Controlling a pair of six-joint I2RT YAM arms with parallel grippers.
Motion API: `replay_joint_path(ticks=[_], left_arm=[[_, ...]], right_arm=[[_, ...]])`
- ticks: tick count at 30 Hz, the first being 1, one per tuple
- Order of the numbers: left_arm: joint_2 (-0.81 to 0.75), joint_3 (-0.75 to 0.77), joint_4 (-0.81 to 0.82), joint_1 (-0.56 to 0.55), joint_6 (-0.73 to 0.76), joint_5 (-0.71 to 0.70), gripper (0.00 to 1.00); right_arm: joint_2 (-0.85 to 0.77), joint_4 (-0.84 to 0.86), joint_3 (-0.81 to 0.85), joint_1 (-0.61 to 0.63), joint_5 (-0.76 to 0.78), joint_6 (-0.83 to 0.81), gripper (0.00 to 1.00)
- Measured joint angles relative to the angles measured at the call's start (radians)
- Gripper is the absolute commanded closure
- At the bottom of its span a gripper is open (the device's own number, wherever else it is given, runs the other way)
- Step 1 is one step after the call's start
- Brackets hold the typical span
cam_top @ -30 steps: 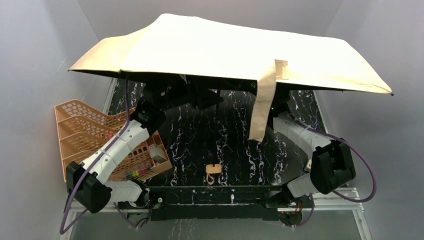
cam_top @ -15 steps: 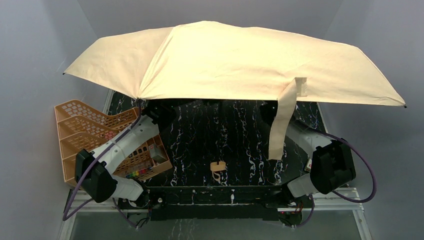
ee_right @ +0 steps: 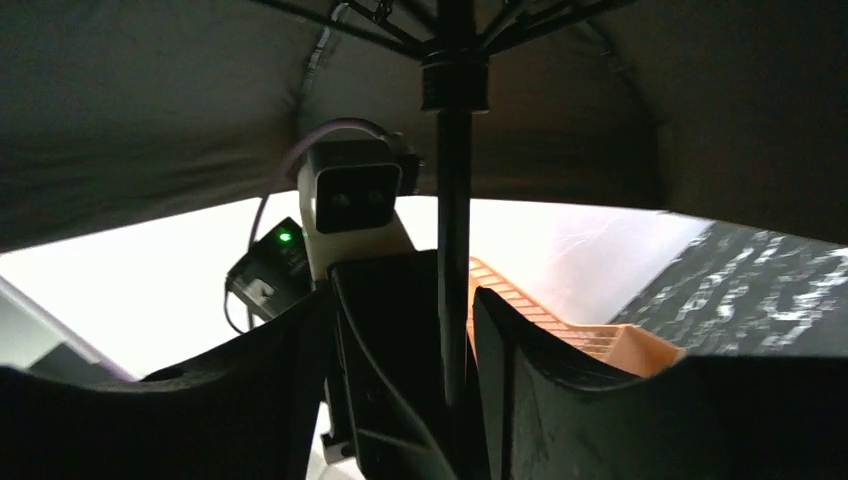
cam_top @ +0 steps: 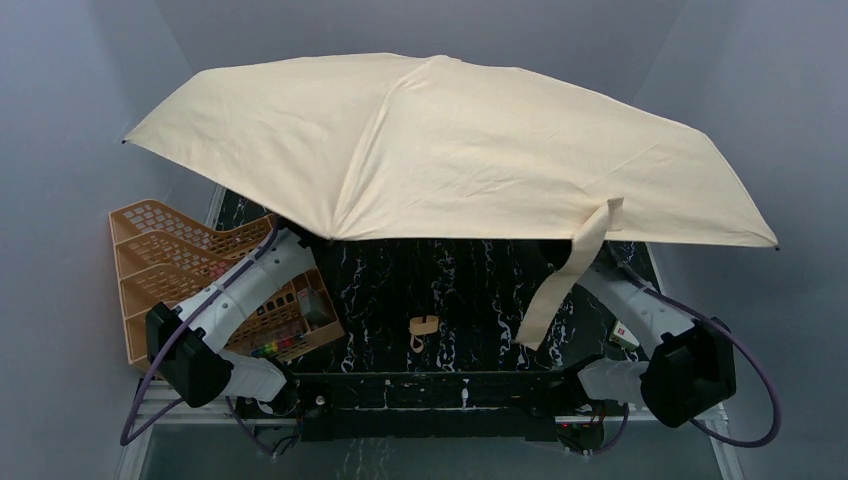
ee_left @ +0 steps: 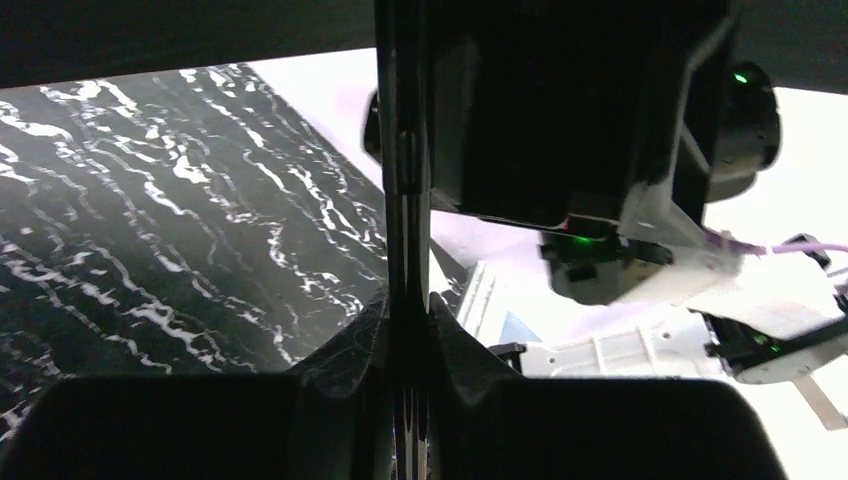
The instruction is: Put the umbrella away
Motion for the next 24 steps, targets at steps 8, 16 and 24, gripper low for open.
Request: replay_joint_path(ticks=[8, 16, 24], left_arm=[[0.000, 0.074, -0.164, 0.002, 0.056, -0.140, 1.00], [0.011, 0.089, -0.286, -0.001, 0.074, -0.258, 1.00], [0.029, 0.111, -0.390, -0.009, 0.117, -0.336, 1.00]], right_arm=[[-0.122, -0.130, -0.086, -0.002, 0.155, -0.201, 0.23], [-0.103, -0.119, -0.221, 0.026, 0.251, -0.348, 0.21], [-0.090, -0.031, -0.297, 0.135, 0.387, -0.479, 0.17]])
